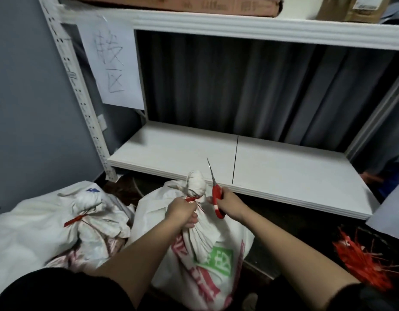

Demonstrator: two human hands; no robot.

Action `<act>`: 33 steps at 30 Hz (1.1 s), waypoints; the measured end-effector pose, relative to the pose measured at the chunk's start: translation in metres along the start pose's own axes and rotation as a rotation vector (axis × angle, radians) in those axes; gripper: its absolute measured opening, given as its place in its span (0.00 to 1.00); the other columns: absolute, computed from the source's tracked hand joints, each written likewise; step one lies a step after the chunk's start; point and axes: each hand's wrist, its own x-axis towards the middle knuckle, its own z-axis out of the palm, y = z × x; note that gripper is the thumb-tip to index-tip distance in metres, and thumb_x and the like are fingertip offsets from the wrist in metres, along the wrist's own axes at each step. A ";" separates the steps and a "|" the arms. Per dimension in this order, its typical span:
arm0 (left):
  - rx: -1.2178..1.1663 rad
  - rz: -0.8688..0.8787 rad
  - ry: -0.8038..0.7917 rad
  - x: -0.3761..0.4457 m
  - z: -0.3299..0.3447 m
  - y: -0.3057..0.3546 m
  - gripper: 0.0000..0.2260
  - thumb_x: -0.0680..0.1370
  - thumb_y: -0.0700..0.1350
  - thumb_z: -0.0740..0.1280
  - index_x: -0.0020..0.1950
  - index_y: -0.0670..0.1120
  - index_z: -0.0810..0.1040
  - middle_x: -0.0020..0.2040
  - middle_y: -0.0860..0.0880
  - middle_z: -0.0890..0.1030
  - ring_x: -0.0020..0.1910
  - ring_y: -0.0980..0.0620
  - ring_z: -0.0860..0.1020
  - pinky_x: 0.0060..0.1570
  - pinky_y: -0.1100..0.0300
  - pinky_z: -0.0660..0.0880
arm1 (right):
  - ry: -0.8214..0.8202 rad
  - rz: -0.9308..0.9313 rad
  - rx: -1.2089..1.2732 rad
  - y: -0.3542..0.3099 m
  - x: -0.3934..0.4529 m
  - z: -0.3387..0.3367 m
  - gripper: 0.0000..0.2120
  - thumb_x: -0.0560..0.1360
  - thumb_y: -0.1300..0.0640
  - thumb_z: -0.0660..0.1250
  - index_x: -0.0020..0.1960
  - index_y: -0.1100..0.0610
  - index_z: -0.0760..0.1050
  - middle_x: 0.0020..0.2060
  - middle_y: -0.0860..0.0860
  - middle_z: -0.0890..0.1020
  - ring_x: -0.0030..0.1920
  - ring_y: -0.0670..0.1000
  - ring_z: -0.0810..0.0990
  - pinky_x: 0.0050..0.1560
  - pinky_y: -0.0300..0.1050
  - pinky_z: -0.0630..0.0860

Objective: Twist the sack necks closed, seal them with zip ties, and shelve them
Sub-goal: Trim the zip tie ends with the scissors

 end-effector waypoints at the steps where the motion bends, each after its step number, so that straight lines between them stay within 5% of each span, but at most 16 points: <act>1: -0.067 -0.033 -0.020 0.001 0.003 -0.003 0.14 0.78 0.39 0.61 0.33 0.43 0.65 0.23 0.47 0.67 0.17 0.53 0.67 0.19 0.70 0.64 | 0.005 -0.006 0.020 0.001 0.000 0.005 0.12 0.76 0.54 0.68 0.36 0.52 0.68 0.33 0.47 0.75 0.38 0.48 0.75 0.39 0.42 0.69; 4: -0.246 -0.084 -0.005 0.005 0.015 -0.005 0.15 0.78 0.40 0.62 0.32 0.44 0.62 0.20 0.49 0.63 0.14 0.55 0.62 0.18 0.71 0.60 | 0.018 0.020 0.046 0.005 0.005 0.011 0.12 0.76 0.48 0.67 0.48 0.56 0.69 0.39 0.48 0.76 0.43 0.49 0.75 0.43 0.41 0.68; 9: -0.343 -0.091 0.029 0.013 0.028 0.000 0.15 0.78 0.36 0.59 0.32 0.42 0.67 0.15 0.50 0.67 0.11 0.56 0.65 0.17 0.72 0.63 | -0.028 0.014 0.021 0.009 0.010 0.008 0.22 0.73 0.40 0.68 0.54 0.56 0.68 0.46 0.48 0.77 0.49 0.49 0.75 0.45 0.39 0.70; 12: -0.301 -0.064 -0.002 0.013 0.018 0.000 0.13 0.80 0.35 0.55 0.37 0.43 0.67 0.25 0.45 0.71 0.13 0.57 0.69 0.17 0.71 0.64 | -0.131 -0.030 0.026 0.005 0.010 -0.001 0.28 0.69 0.31 0.66 0.51 0.55 0.72 0.42 0.47 0.77 0.47 0.49 0.77 0.49 0.42 0.75; 15: -0.172 -0.077 -0.103 0.007 -0.012 -0.008 0.04 0.81 0.38 0.57 0.50 0.45 0.70 0.32 0.46 0.74 0.21 0.57 0.77 0.27 0.65 0.73 | -0.303 -0.080 0.032 0.000 0.007 -0.026 0.19 0.73 0.39 0.66 0.43 0.56 0.74 0.35 0.48 0.75 0.34 0.46 0.75 0.37 0.41 0.75; 19: -0.008 -0.041 -0.165 0.005 -0.069 -0.021 0.06 0.80 0.37 0.59 0.55 0.44 0.72 0.24 0.50 0.77 0.21 0.57 0.78 0.26 0.66 0.76 | -0.566 0.021 -0.068 0.004 0.005 -0.048 0.12 0.76 0.50 0.67 0.39 0.56 0.72 0.29 0.47 0.74 0.26 0.45 0.73 0.26 0.35 0.70; 26: -0.089 -0.021 -0.128 -0.014 -0.078 -0.033 0.07 0.79 0.41 0.64 0.42 0.42 0.75 0.28 0.50 0.81 0.27 0.57 0.81 0.28 0.67 0.74 | -0.807 0.182 -0.237 -0.010 0.027 -0.003 0.14 0.77 0.50 0.65 0.36 0.58 0.75 0.27 0.50 0.75 0.25 0.47 0.73 0.27 0.37 0.71; 33: -0.232 0.020 -0.089 -0.020 -0.068 -0.033 0.04 0.79 0.38 0.63 0.49 0.37 0.72 0.36 0.44 0.78 0.23 0.59 0.79 0.21 0.70 0.70 | -0.899 0.198 -0.410 -0.041 0.052 0.000 0.15 0.77 0.50 0.64 0.38 0.59 0.74 0.29 0.54 0.72 0.27 0.50 0.71 0.28 0.38 0.69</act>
